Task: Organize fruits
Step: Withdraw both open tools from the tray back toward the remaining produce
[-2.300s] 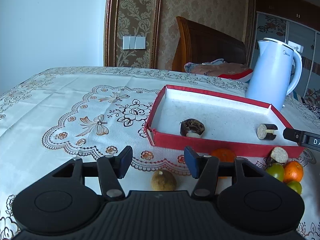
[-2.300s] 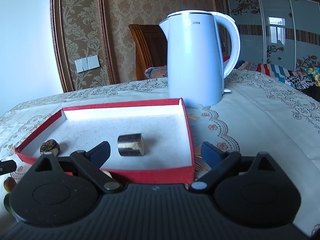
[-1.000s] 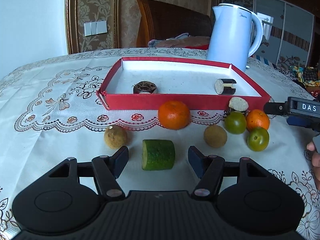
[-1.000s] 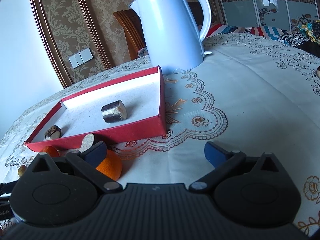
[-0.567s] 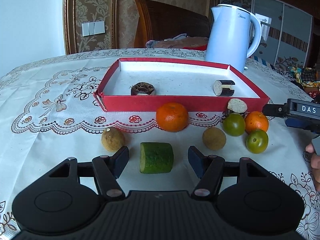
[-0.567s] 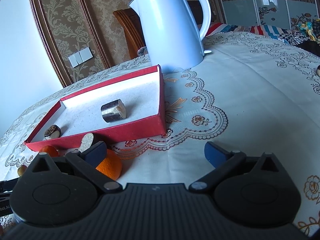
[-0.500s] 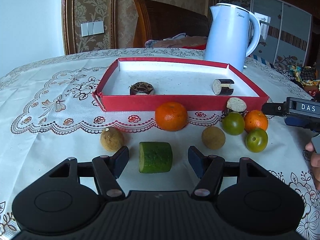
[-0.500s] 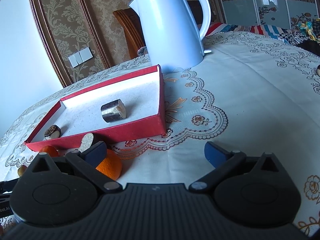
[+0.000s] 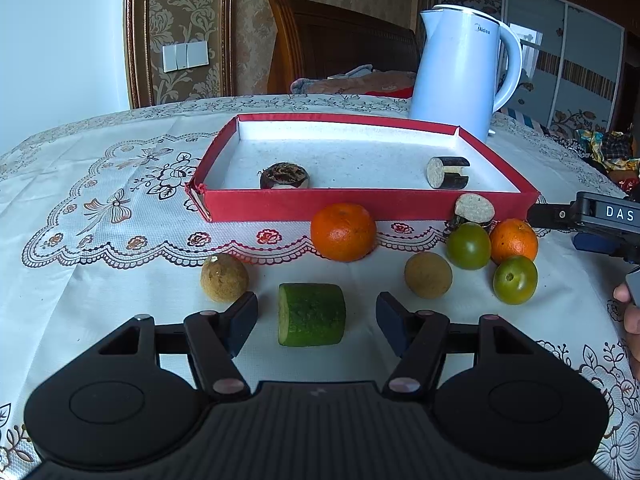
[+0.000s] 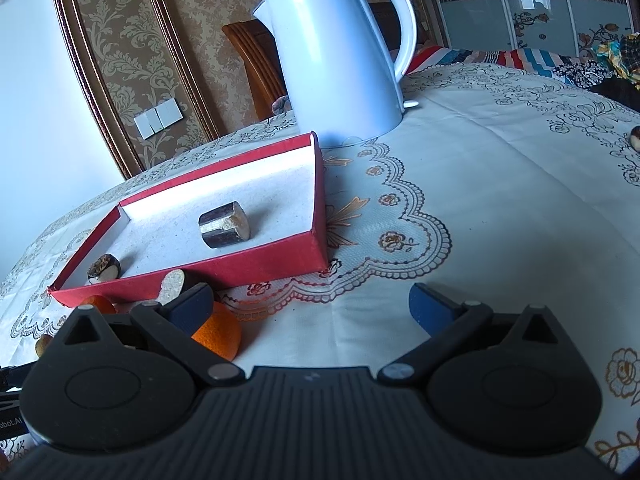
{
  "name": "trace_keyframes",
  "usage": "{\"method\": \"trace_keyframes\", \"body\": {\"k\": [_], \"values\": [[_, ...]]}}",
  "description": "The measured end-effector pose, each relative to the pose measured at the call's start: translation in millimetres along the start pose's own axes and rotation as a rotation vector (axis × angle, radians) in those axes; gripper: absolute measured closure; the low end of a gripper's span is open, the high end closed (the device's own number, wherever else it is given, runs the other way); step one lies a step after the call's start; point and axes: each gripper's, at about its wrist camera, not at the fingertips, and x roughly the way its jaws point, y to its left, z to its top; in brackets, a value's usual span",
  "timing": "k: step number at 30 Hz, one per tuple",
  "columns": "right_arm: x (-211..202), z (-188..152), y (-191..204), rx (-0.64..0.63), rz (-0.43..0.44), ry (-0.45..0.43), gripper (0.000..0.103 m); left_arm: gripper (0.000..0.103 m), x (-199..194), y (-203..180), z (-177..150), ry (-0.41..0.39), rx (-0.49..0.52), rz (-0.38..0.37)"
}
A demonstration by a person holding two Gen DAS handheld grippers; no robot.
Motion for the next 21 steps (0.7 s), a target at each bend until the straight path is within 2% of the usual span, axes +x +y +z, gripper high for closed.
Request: {"method": "trace_keyframes", "body": {"k": [5, 14, 21], "values": [[-6, 0, 2, -0.017, 0.023, -0.021, 0.0, 0.037, 2, 0, 1, 0.004, 0.002, 0.021], [-25, -4, 20, -0.189, 0.009, -0.058, 0.0, 0.037, 5, -2, 2, 0.003, 0.001, 0.042], [-27, -3, 15, -0.184, -0.005, -0.065, 0.0, 0.037, 4, -3, 2, 0.001, 0.005, 0.036]]}}
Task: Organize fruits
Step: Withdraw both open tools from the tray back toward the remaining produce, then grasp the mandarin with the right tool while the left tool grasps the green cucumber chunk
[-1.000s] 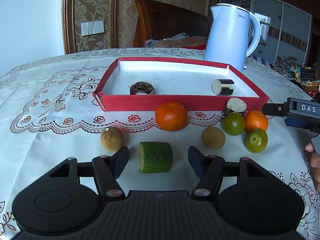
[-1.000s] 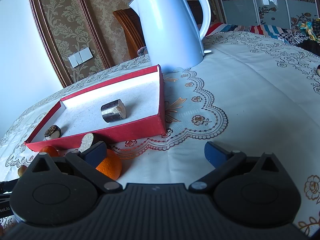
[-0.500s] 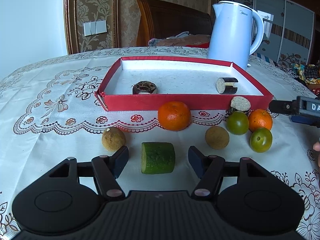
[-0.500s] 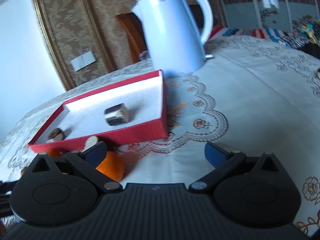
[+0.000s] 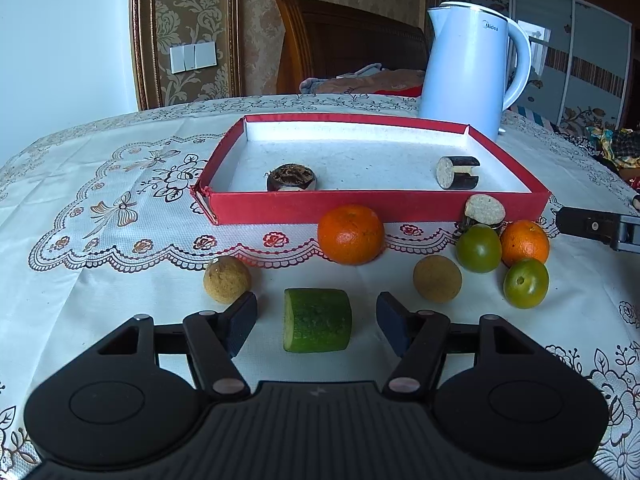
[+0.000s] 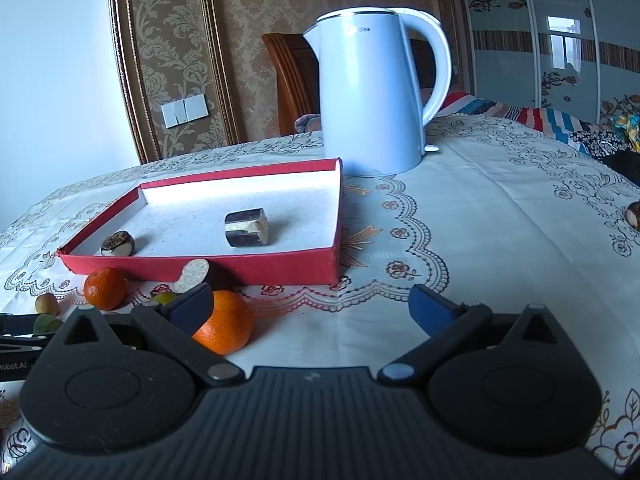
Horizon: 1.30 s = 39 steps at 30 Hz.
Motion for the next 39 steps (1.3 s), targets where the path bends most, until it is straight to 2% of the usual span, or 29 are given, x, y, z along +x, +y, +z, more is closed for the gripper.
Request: {"method": "trace_keyframes", "body": {"k": [9, 11, 13, 20, 25, 33, 37, 39], "values": [[3, 0, 4, -0.048, -0.033, 0.02, 0.0, 0.037, 0, 1, 0, 0.002, -0.005, -0.005], [6, -1, 9, -0.079, -0.038, 0.036, 0.0, 0.027, 1, 0, 0, 0.006, 0.001, -0.01], [7, -1, 14, -0.113, -0.038, 0.043, 0.0, 0.026, 1, -1, -1, 0.009, 0.009, -0.009], [12, 0, 34, -0.17, 0.031, 0.075, 0.0, 0.026, 1, 1, -1, 0.01, 0.007, -0.008], [21, 2, 53, -0.254, -0.042, 0.073, 0.0, 0.026, 1, 1, -1, 0.01, 0.007, -0.009], [8, 0, 42, -0.244, -0.057, 0.054, 0.0, 0.025, 1, 0, 0, 0.011, 0.004, -0.009], [-10, 2, 48, -0.329, -0.228, -0.014, 0.0, 0.021, 2, -1, 0, 0.015, 0.01, -0.009], [-11, 5, 46, -0.319, -0.166, -0.005, 0.0, 0.021, 2, 0, 0, 0.015, 0.009, -0.01]]}}
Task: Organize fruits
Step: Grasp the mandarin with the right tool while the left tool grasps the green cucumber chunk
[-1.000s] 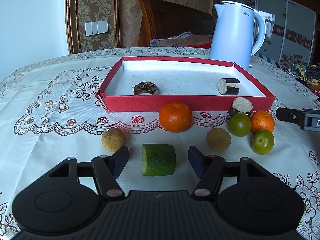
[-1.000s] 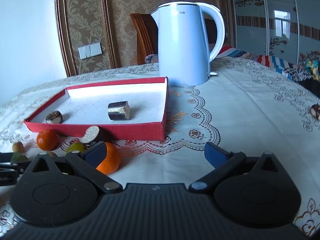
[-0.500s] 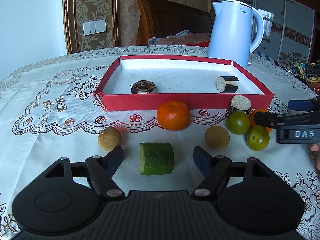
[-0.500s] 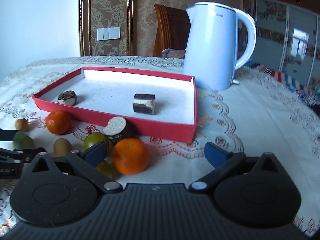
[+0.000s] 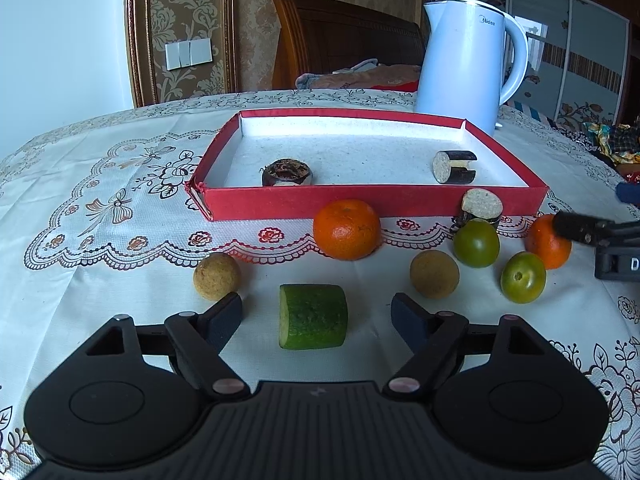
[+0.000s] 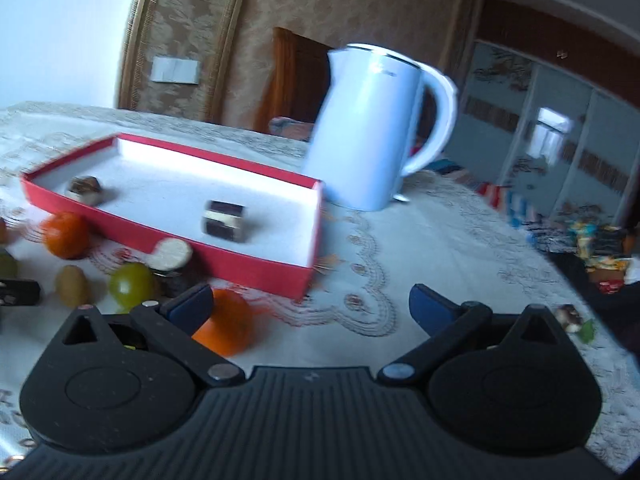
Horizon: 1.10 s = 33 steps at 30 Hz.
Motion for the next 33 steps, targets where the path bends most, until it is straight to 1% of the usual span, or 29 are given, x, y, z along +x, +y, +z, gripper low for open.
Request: {"method": "trace_keyframes", "body": {"k": [1, 3, 6, 10, 12, 15, 16, 19, 21, 23, 24, 26, 28, 30, 31, 32, 33], "values": [[2, 1, -2, 0.018, 0.052, 0.019, 0.0, 0.021, 0, 0, 0, 0.0, -0.001, 0.0], [6, -1, -2, 0.041, 0.098, 0.031, 0.0, 0.021, 0, 0, 0, 0.0, -0.001, 0.0], [17, -6, 5, 0.015, 0.078, 0.055, 0.0, 0.021, 0, 0, 0, -0.001, -0.003, -0.001], [32, -12, 7, 0.031, 0.103, 0.114, 0.002, 0.021, 0, 0, 0, 0.0, 0.0, 0.001], [30, -12, 4, 0.057, 0.116, 0.102, 0.008, 0.021, 0, 0, 0, 0.0, 0.0, 0.0], [32, -13, 4, 0.06, 0.135, 0.108, 0.012, 0.021, 0, 0, 0, -0.001, 0.0, 0.0], [32, -12, 5, 0.061, 0.144, 0.106, 0.015, 0.021, 0, 0, 0, 0.0, 0.001, 0.002], [34, -11, 6, 0.065, 0.149, 0.102, 0.018, 0.021, 0, -1, 0, 0.001, 0.005, 0.007], [34, -11, 6, 0.073, 0.16, 0.098, 0.023, 0.021, 0, -1, 0, 0.002, 0.002, 0.01], [34, -10, 7, 0.075, 0.182, 0.094, 0.035, 0.021, 0, -2, 1, 0.005, 0.006, 0.015], [35, -9, 7, 0.074, 0.196, 0.094, 0.037, 0.021, 1, -3, 1, 0.007, 0.011, 0.02], [35, -9, 7, 0.074, 0.212, 0.093, 0.045, 0.021, 0, -6, 1, 0.01, 0.016, 0.034], [35, -9, 7, 0.079, 0.23, 0.092, 0.05, 0.022, 0, -7, 1, 0.012, -0.001, 0.044], [36, -8, 7, 0.082, 0.246, 0.093, 0.055, 0.025, 0, -9, 1, 0.009, -0.002, 0.045], [36, -9, 7, 0.082, 0.256, 0.092, 0.059, 0.029, 0, -11, 1, 0.006, 0.005, 0.042], [36, -9, 8, 0.08, 0.264, 0.092, 0.062, 0.037, -1, -12, 1, 0.001, 0.009, 0.038], [36, -9, 8, 0.076, 0.269, 0.09, 0.064, 0.041, -2, -12, 1, -0.003, 0.016, 0.034]]}}
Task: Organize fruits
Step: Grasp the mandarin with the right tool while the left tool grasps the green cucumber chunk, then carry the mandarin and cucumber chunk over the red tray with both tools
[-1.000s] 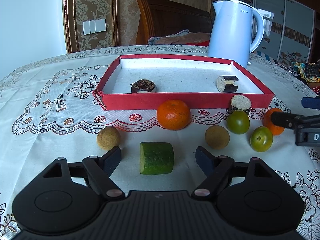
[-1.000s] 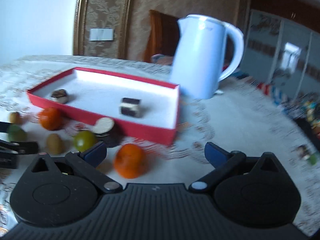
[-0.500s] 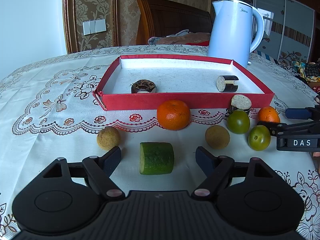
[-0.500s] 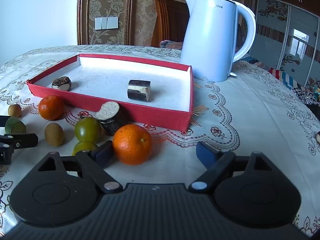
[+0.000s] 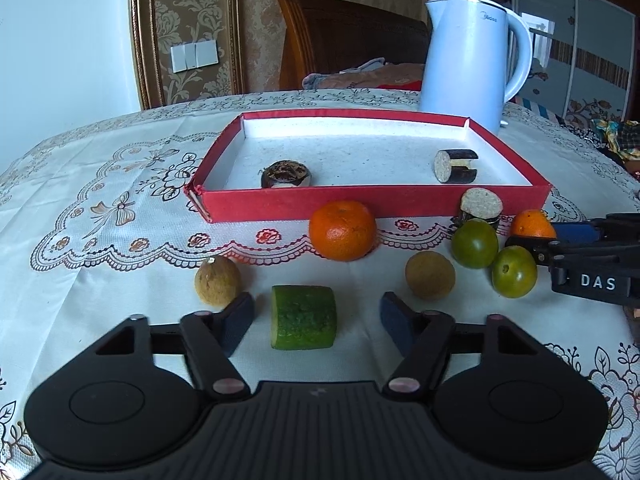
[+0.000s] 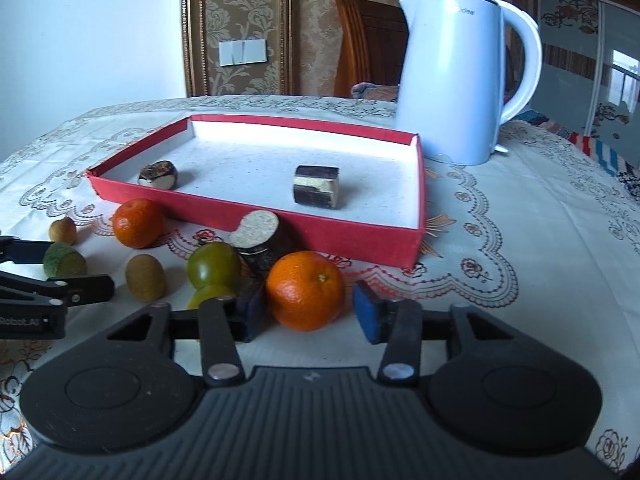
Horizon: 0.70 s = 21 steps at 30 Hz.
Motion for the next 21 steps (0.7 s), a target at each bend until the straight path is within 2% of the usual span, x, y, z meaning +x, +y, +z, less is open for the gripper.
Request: {"method": "trace_keyframes", "body": {"k": [9, 11, 14, 21], "values": [[-1, 0, 2, -0.012, -0.003, -0.004, 0.065, 0.063, -1, 0, 0, -0.014, 0.006, -0.014], [-1, 0, 1, -0.004, -0.011, -0.005, 0.065, 0.072, -2, -1, -1, -0.018, 0.011, -0.014], [-1, 0, -1, 0.007, -0.013, -0.007, 0.065, 0.075, -4, -1, -1, -0.03, 0.016, -0.02], [-5, -1, -8, 0.054, -0.029, -0.027, 0.065, 0.076, -13, 2, -2, -0.078, 0.014, -0.062]]}}
